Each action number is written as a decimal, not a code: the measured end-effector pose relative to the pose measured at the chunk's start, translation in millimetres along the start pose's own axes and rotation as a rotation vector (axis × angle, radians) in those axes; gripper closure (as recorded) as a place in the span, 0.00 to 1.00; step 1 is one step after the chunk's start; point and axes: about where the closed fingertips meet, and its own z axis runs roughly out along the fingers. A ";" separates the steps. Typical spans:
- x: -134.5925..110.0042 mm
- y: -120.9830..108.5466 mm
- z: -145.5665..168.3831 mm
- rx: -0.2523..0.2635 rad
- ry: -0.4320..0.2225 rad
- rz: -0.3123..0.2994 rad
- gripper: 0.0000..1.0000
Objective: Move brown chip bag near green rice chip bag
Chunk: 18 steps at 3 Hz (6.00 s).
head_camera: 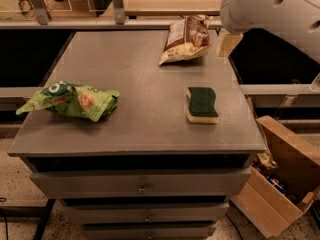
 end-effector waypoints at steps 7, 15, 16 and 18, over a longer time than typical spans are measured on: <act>-45.0 42.0 110.4 -0.041 -0.196 -0.037 0.64; 12.7 43.3 110.5 -0.155 -0.092 -0.132 0.00; 11.3 48.8 114.6 -0.168 -0.101 -0.138 0.00; 0.4 49.3 125.4 -0.164 -0.127 -0.132 0.40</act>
Offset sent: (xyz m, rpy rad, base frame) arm 0.0663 0.0087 -0.0619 0.0764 0.0065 0.0970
